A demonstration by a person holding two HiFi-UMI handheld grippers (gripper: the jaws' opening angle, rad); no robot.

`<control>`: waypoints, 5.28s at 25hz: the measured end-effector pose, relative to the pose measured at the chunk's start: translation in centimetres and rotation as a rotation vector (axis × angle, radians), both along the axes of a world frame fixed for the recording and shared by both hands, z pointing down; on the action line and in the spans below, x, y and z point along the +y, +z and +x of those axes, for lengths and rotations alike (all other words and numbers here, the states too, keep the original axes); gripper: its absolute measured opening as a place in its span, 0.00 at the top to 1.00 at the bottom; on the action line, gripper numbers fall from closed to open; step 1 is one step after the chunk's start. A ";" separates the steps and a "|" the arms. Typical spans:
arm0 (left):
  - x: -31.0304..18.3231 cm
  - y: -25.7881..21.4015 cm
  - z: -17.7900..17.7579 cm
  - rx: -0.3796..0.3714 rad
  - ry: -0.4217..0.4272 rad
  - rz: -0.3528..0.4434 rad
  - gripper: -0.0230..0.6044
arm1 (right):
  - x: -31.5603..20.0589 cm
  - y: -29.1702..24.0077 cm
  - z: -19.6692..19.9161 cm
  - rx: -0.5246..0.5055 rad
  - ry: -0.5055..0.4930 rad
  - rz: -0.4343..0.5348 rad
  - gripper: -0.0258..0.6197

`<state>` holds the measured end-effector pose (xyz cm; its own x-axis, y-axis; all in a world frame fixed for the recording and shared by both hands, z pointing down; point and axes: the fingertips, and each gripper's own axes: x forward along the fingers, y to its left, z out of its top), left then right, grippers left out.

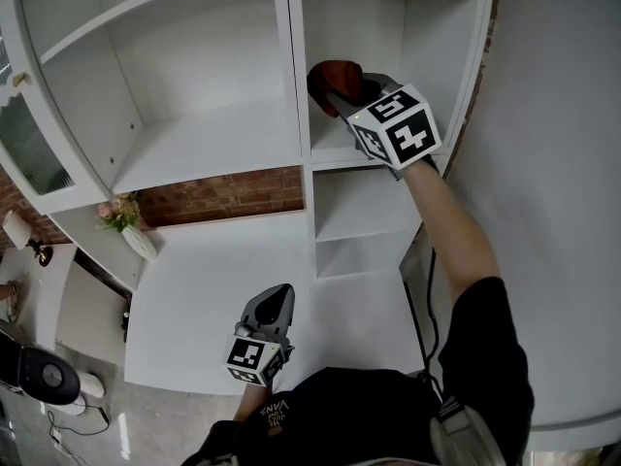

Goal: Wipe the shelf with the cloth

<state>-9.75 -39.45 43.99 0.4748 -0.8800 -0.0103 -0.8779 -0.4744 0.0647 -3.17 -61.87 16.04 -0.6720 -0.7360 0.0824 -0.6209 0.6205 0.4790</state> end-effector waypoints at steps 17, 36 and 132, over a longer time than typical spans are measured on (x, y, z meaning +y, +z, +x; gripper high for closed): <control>-2.0 1.8 -2.2 0.043 -0.044 -0.014 0.95 | -8.3 2.9 -2.7 0.236 0.077 -0.230 0.81; -2.2 2.3 -3.0 0.060 -0.058 -0.022 0.95 | -11.1 5.8 1.1 0.467 0.224 -0.291 0.81; -1.2 3.6 1.1 0.084 0.145 -0.081 0.95 | 0.2 3.0 3.5 0.389 0.135 -0.303 0.81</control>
